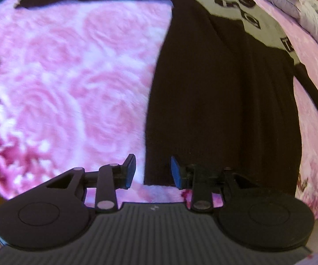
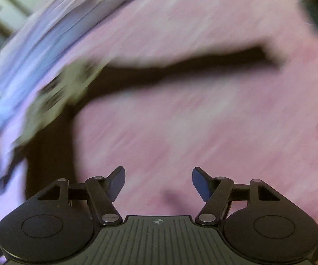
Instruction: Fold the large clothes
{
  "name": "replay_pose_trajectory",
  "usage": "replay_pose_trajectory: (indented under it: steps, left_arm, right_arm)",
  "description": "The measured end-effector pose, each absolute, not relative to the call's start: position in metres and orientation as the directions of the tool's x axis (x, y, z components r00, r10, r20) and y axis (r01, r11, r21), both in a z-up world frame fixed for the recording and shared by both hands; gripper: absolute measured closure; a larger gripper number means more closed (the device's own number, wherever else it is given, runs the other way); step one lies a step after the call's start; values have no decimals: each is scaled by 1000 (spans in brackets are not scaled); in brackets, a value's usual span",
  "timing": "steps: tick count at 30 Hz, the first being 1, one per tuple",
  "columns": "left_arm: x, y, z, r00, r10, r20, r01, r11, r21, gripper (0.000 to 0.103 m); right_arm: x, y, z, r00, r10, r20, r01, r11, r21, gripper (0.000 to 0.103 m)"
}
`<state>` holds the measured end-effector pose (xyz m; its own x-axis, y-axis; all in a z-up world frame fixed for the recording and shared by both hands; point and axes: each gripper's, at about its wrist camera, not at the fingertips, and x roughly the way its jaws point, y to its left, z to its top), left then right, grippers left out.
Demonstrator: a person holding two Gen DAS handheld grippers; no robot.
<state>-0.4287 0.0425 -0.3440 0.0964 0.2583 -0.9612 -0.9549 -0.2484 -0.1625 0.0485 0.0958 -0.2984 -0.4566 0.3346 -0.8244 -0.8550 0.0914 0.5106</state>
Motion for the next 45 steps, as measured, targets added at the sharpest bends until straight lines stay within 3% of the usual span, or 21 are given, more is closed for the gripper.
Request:
replay_pose_trajectory:
  steps: [7,11,13,15,16,18,22,26,31,34,37,38,39,43,45]
  left_arm:
    - [-454,49,-369,239,258,-936,-923,-238,-301,71]
    - [-464,55,-379,304,266,-915,-899,-239,-368,71]
    - [-462,58,-380,316,266,-911,-905,-204,-373,71]
    - [-459,58,-379,319,271,-908,-916,-157,-369,86]
    - [-458,58,-380,335,268,-903,-914,-139,-380,99]
    - [-462,57,-375,349,276,-896,-910,-128,-394,100]
    - [-498,34,-338,334,391,-858,-899,-141,-414,101]
    - [-521,9,-326,300,405,-864,-907,-160,-390,100]
    - [-489,0,-362,261,332,-906,-932,-158,-326,100]
    - [-471,-4,-369,202,323,-925,-951,-162,-264,97]
    - [-473,-12,-353,156,326,-933,-963,-159,-216,88]
    - [-476,-16,-348,129,335,-933,-969,-159,-191,88]
    - [-482,-20,-342,98,347,-933,-973,-164,-163,88]
    - [-525,-12,-328,-50,379,-924,-975,-218,-37,88]
    - [-556,10,-324,-89,400,-912,-956,-291,-35,88]
  right_arm:
    - [-37,42,-332,-507,287,-813,-824,116,555,40]
    - [-55,29,-339,-431,395,-812,-826,190,531,41]
    - [-62,26,-340,-423,421,-803,-819,202,537,54]
    - [-73,30,-343,-436,393,-810,-828,177,532,94]
    - [-77,30,-344,-431,374,-821,-838,170,518,99]
    - [-84,29,-337,-404,378,-833,-863,143,484,101]
    - [-70,20,-293,-398,438,-806,-878,73,473,102]
    - [-53,11,-270,-414,432,-801,-884,21,468,103]
    - [-62,8,-310,-306,330,-893,-948,-14,319,103]
    - [-72,11,-328,-299,240,-924,-953,-22,303,101]
    - [-73,16,-322,-277,184,-943,-961,-64,270,83]
    - [-70,18,-319,-261,168,-951,-965,-65,253,66]
    - [-66,20,-315,-244,171,-955,-970,-62,236,55]
    - [-42,36,-301,-166,226,-960,-984,26,177,52]
    - [-33,52,-300,-163,235,-958,-977,98,190,52]
